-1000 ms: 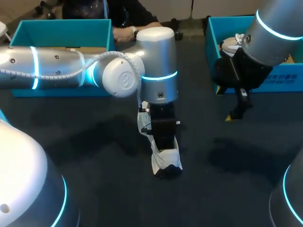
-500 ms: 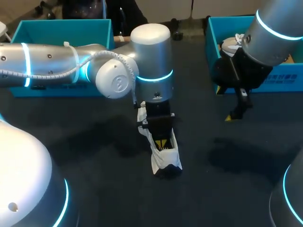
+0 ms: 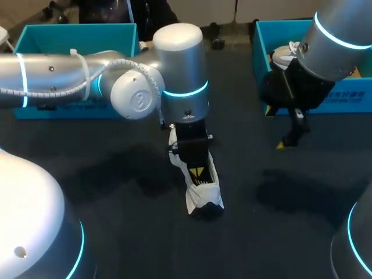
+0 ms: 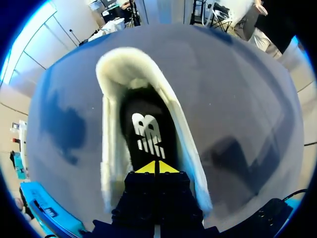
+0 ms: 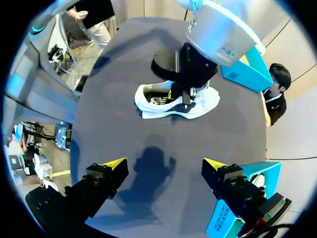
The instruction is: Take the shoe out of the shoebox, open the shoe tongue, remove and reinsert the insole, then place the shoe into the shoebox
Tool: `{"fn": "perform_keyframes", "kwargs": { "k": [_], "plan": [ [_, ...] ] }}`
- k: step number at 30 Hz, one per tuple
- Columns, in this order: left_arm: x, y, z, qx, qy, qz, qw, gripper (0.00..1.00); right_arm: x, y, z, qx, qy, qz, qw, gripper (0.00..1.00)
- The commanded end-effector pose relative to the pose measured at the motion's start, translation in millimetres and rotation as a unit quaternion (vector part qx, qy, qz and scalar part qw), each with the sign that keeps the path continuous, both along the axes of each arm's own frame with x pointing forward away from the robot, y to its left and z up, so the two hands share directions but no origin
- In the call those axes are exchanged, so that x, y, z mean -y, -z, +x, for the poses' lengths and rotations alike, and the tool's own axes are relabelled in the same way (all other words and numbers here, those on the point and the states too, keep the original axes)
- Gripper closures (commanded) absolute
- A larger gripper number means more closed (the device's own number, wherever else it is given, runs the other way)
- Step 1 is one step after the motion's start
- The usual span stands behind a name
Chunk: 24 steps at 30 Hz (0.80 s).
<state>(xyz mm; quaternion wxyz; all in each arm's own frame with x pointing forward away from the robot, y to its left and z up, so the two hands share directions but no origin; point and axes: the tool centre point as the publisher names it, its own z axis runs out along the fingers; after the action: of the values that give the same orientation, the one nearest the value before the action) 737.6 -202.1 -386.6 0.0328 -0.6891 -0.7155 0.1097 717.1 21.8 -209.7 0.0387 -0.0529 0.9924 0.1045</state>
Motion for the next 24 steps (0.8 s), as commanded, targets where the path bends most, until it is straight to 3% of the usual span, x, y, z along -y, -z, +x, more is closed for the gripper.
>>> {"fn": "perform_keyframes", "kwargs": {
  "k": [1,10,24],
  "plan": [
    [-2,-22,-6.5,0.021,0.003,0.003,1.000,1.00,-1,2,0.6,0.000,0.000,-0.001,1.000,0.00],
    [-4,-41,-8.4,0.076,0.010,0.013,0.997,1.00,-1,2,0.6,0.000,0.000,-0.001,1.000,0.00],
    [-8,-52,-1.6,0.167,0.016,0.037,0.985,1.00,-1,2,0.6,0.000,0.000,-0.001,1.000,0.00]
  ]
}}
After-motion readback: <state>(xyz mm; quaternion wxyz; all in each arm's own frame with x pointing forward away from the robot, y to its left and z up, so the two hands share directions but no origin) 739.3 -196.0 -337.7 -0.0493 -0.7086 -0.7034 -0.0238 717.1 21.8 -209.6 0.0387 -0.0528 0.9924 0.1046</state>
